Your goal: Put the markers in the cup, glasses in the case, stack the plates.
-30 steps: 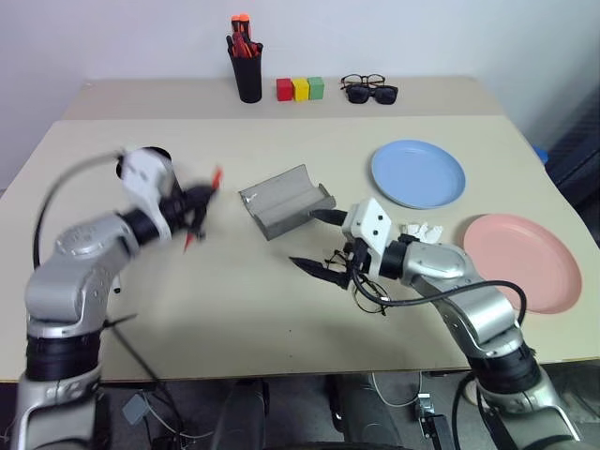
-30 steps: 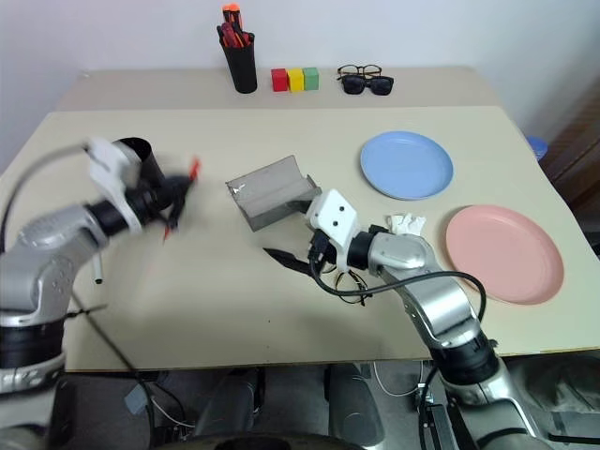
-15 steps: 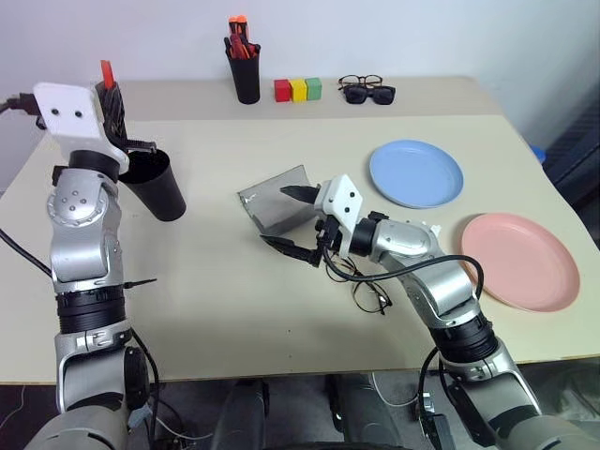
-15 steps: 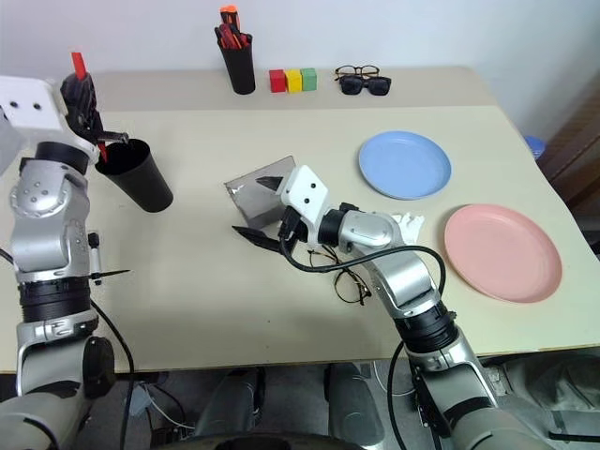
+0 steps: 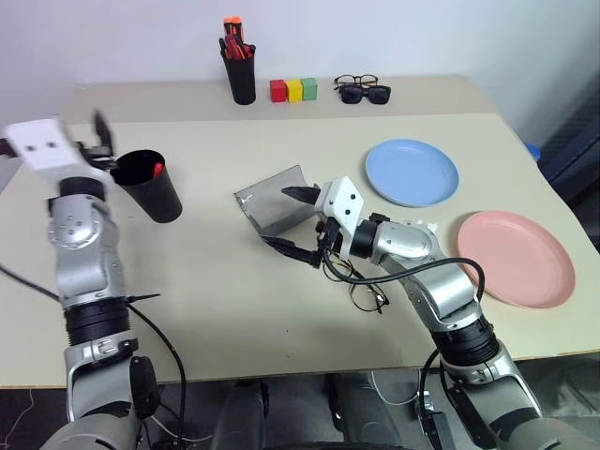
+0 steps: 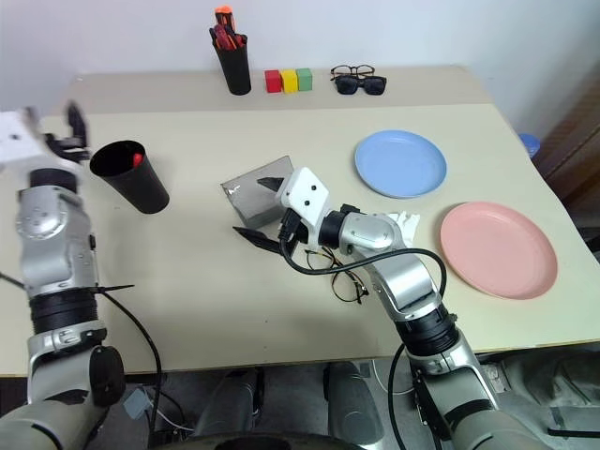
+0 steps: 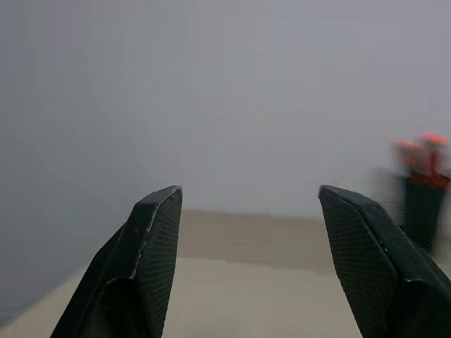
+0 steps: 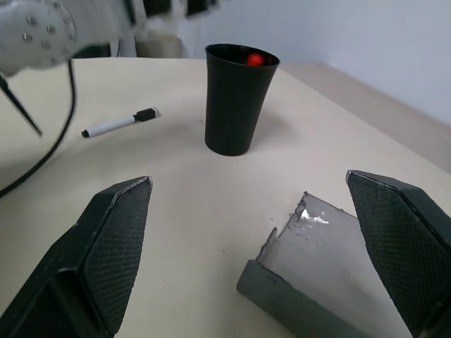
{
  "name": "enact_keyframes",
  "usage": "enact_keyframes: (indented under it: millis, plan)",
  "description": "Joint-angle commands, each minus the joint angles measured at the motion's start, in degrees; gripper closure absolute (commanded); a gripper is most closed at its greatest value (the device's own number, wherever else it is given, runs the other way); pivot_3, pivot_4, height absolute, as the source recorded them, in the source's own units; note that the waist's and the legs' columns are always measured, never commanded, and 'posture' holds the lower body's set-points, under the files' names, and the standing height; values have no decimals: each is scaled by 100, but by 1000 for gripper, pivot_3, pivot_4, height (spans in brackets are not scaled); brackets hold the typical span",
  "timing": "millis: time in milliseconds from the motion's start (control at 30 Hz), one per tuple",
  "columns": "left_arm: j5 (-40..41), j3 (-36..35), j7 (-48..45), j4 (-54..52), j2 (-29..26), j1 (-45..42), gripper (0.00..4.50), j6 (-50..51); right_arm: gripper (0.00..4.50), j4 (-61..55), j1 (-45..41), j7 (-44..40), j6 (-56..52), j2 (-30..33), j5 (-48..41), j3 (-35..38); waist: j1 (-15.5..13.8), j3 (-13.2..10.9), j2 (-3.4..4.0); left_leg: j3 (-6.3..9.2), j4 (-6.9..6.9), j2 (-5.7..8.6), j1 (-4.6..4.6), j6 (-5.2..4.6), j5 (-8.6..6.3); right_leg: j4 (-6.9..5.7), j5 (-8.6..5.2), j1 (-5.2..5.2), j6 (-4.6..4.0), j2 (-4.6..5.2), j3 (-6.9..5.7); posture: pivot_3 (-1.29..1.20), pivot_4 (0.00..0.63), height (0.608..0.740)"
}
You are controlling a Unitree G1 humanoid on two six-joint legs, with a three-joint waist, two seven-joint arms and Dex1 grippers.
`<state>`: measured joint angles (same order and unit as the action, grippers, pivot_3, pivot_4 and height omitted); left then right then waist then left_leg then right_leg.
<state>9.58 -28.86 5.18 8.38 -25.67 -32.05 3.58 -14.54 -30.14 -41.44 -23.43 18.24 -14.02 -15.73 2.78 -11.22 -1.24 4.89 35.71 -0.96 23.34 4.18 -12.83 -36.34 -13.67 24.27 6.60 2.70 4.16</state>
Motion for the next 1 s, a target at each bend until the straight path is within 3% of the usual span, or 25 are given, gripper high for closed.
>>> enact_keyframes:
  millis: [33,67,300,500,567,767,900,1000]
  plan:
    - [-269,-776,979,-531,-274,371,425,991,0,-263,-5,-43,55,-1,-44,25,16,0,0,0,-1,0,-1,0,0,-1,0,0,0,0,0,0,150,740]
    - [-252,-828,1038,-719,-262,552,38,1398,0,-251,-1,-57,62,-2,-50,19,11,0,0,0,-1,0,0,0,0,-1,0,0,0,1,0,0,150,740]
    - [538,-131,250,-1933,-97,1511,38,4797,0,-85,-80,-262,177,-84,-42,-120,-78,7,-16,5,22,2,5,2,1,-2,0,-12,0,2,-5,0,150,740]
    - [684,-170,165,-2063,-54,1414,38,6170,0,-48,-119,-372,188,-108,-44,-126,13,9,-19,7,20,0,-7,2,1,-8,-1,-16,-1,-4,-4,0,150,740]
    - [631,-182,124,-2019,-83,1399,881,6273,0,-80,-101,-426,173,-83,-49,-135,30,9,-19,7,18,-1,-9,2,1,-12,-1,-14,-2,-5,-5,0,150,740]
    - [286,-272,342,-1682,-156,1135,3900,5795,0,-179,-6,-420,129,-43,-3,-124,24,9,-20,6,19,0,-8,3,1,-11,-1,-14,-2,-3,-4,0,150,740]
    - [-101,-582,907,-1352,-172,658,3900,3970,0,-234,28,-385,97,-32,7,-126,-30,9,-22,7,20,0,-6,3,1,-6,0,-13,-2,-3,-4,0,150,740]
    - [-357,115,243,-1422,-452,37,3900,1583,0,-227,26,-374,96,-33,11,-135,-64,9,-25,5,19,0,3,8,3,4,1,-11,-3,1,-4,0,150,740]
